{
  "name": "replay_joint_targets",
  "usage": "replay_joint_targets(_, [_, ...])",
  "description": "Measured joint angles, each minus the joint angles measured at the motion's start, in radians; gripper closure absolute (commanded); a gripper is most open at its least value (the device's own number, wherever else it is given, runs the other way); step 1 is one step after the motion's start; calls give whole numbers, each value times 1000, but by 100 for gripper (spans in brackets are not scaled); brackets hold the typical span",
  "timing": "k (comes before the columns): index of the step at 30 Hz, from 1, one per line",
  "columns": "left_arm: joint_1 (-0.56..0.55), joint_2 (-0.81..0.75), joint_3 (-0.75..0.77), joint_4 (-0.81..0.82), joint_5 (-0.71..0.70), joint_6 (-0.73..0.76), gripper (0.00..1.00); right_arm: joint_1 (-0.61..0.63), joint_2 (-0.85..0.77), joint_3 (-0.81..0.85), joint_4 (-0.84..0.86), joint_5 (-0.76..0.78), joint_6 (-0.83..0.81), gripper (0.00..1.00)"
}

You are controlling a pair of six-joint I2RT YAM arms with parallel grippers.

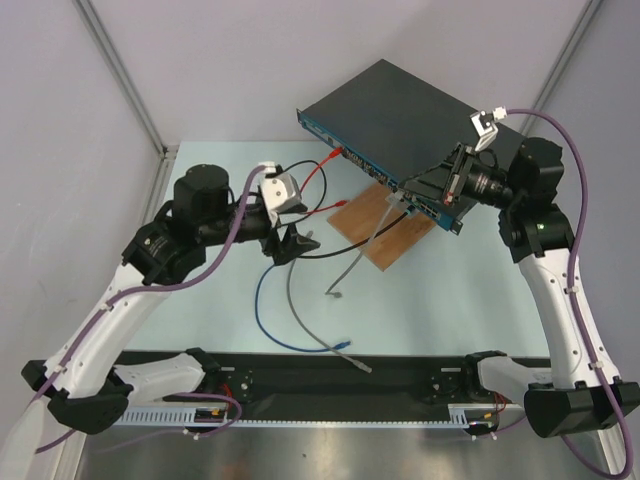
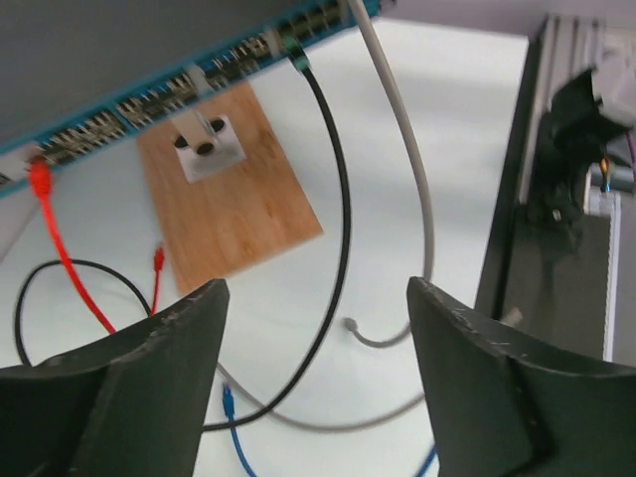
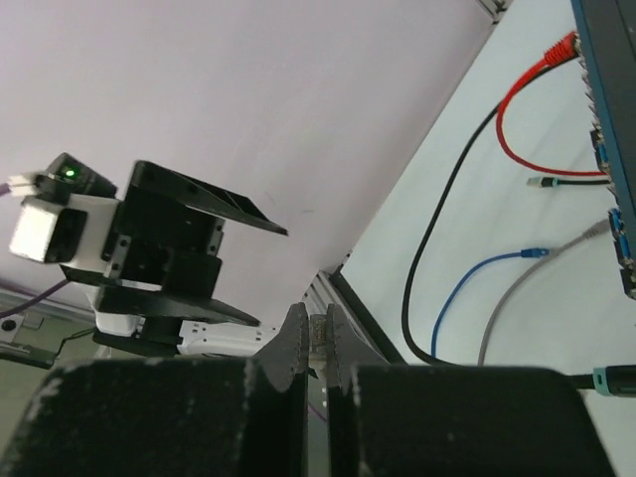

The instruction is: Insert the plug into the switch port

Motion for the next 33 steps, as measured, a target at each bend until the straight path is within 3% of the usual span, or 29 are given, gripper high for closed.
replay_joint_targets(2, [-2, -2, 6, 55, -24, -61, 19, 1, -10, -26, 0, 14, 16, 100])
replay_joint_targets(5, [-33, 20, 33, 127, -79, -137, 27, 1, -21, -45, 0, 35, 45, 100])
replay_joint_targets(13, [-284, 148, 66, 327, -391, -205, 32, -12, -53, -58, 0, 71, 110, 100])
replay_joint_targets(18, [-371, 159, 39, 431, -537, -205, 32, -23, -70, -60, -1, 79, 139, 100])
replay_joint_targets(33, [-388, 208, -26, 605, -571, -204, 34, -45, -82, -108, 16, 69, 201, 100])
